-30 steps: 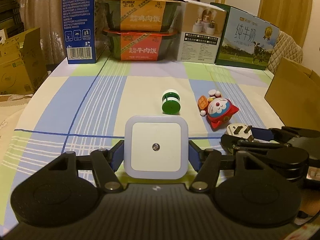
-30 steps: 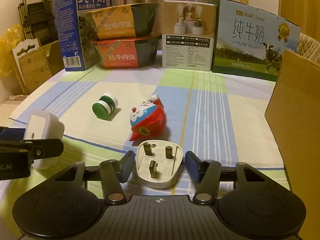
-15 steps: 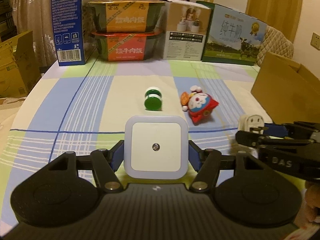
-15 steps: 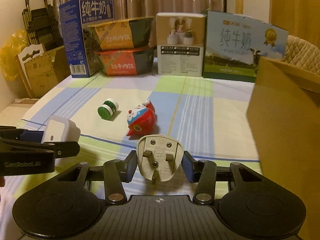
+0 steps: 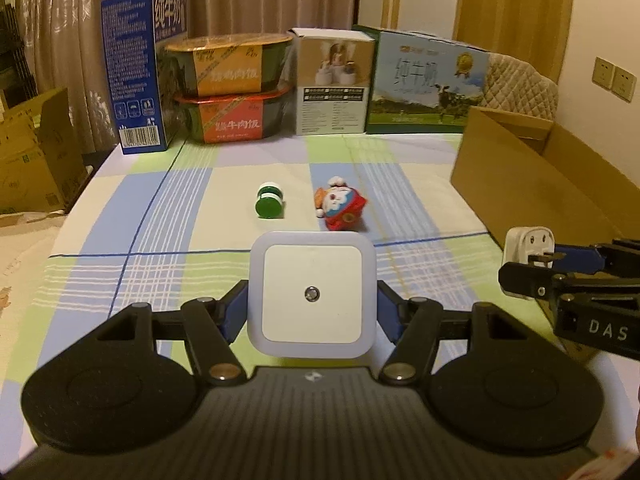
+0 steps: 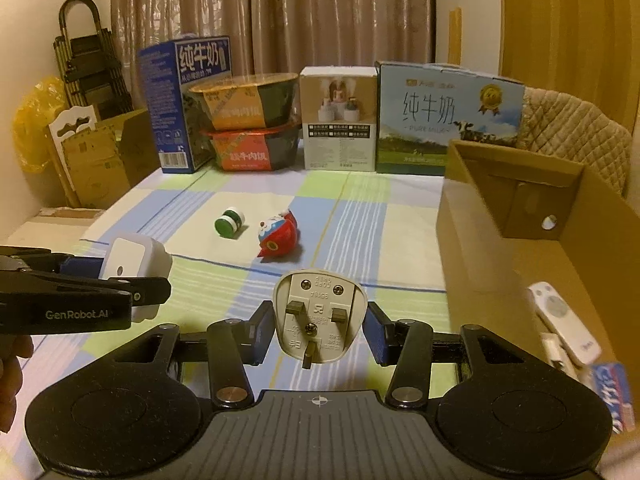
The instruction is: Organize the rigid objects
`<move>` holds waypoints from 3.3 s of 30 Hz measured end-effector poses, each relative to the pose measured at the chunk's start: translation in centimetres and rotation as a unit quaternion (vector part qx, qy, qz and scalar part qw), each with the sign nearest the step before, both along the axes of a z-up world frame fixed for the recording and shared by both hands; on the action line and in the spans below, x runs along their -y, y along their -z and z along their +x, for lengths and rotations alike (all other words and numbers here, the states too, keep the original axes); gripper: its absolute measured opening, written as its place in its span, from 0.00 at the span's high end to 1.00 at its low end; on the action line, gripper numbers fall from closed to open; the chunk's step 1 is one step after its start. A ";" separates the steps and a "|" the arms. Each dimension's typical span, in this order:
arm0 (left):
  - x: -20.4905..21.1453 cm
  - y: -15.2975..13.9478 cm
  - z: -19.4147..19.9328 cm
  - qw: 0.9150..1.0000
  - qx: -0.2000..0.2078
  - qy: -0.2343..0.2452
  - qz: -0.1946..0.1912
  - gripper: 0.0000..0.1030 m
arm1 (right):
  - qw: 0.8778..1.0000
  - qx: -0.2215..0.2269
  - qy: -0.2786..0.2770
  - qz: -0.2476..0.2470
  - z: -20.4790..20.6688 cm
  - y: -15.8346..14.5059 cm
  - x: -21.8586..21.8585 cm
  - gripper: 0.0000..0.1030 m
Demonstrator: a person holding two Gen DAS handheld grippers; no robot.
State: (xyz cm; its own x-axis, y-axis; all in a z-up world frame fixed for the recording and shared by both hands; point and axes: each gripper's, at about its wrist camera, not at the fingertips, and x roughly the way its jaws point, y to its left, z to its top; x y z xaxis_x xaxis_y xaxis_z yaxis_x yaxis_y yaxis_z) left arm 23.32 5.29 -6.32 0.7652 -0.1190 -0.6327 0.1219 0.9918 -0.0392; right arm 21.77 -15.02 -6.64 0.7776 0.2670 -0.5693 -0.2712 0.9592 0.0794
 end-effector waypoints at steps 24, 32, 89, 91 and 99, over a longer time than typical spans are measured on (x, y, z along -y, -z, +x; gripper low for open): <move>4.4 -6.4 -9.5 1.000 0.006 -0.006 -0.001 0.41 | 0.999 0.024 0.012 0.029 -9.5 -6.2 4.6 0.57; 6.0 -7.3 -10.3 1.000 0.012 0.007 0.003 0.41 | 0.999 0.034 0.021 0.031 -10.4 -7.3 6.0 0.57; 24.0 -9.3 -3.2 0.985 0.017 0.171 -0.005 0.41 | 0.991 0.029 0.131 0.017 -5.7 -9.3 23.6 0.57; 24.8 -9.0 -2.6 0.984 0.014 0.177 -0.002 0.41 | 0.990 0.027 0.134 0.018 -5.4 -9.1 24.0 0.57; 26.8 -7.6 -1.0 0.981 0.000 0.193 0.006 0.41 | 0.990 0.017 0.136 0.019 -4.2 -8.1 25.1 0.57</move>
State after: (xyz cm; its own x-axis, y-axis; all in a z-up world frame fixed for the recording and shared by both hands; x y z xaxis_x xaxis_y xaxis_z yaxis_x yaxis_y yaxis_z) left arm 22.30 -21.48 1.33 0.6652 -0.3922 -0.6353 0.4882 0.8723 -0.0273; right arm 17.52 -40.13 1.48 0.8419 0.0648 -0.5358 -0.0053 0.9937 0.1119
